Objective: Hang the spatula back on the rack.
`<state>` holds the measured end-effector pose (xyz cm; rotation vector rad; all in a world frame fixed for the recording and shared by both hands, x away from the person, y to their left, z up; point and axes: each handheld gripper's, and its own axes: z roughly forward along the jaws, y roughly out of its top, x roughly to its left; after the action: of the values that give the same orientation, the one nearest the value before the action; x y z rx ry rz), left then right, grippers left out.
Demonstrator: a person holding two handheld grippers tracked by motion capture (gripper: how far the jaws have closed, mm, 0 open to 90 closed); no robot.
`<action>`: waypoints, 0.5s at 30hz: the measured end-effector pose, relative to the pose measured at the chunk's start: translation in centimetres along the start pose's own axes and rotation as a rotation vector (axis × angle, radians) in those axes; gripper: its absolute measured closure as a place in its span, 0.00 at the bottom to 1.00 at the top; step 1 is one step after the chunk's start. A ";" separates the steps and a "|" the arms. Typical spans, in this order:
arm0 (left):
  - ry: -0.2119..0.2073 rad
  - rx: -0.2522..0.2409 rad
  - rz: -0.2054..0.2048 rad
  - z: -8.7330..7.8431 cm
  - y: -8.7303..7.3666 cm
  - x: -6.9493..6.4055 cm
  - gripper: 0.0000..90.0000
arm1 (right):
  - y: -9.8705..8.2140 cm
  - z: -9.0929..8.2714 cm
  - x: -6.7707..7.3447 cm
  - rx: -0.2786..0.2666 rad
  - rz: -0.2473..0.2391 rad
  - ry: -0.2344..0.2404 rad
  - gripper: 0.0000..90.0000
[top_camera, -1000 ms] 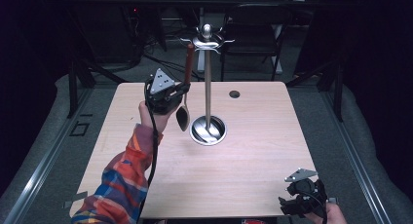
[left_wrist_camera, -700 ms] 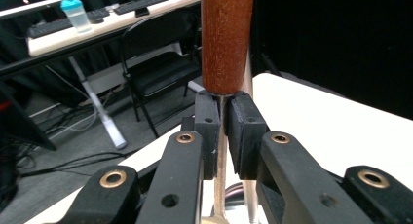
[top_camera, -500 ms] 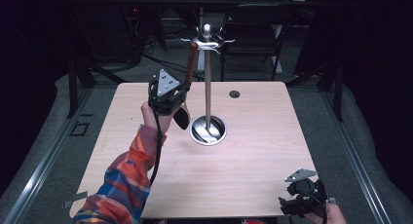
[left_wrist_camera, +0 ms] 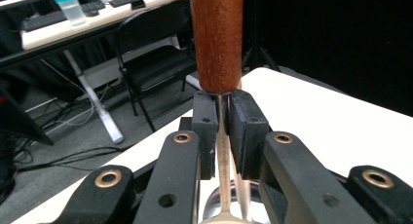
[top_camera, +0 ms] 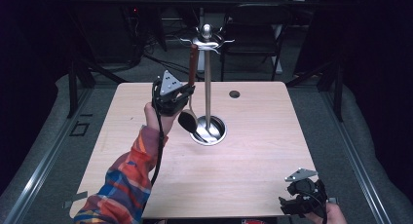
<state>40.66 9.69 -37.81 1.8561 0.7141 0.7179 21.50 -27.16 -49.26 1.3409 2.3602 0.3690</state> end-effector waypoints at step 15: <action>-0.053 0.023 -0.005 -0.6 0.3 -0.5 0.65 | 0.0 0.2 0.1 -0.008 0.005 0.007 0.17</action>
<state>39.91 9.53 -37.45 1.8867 0.6952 0.6576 21.49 -27.09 -49.43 1.3445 2.3592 0.3845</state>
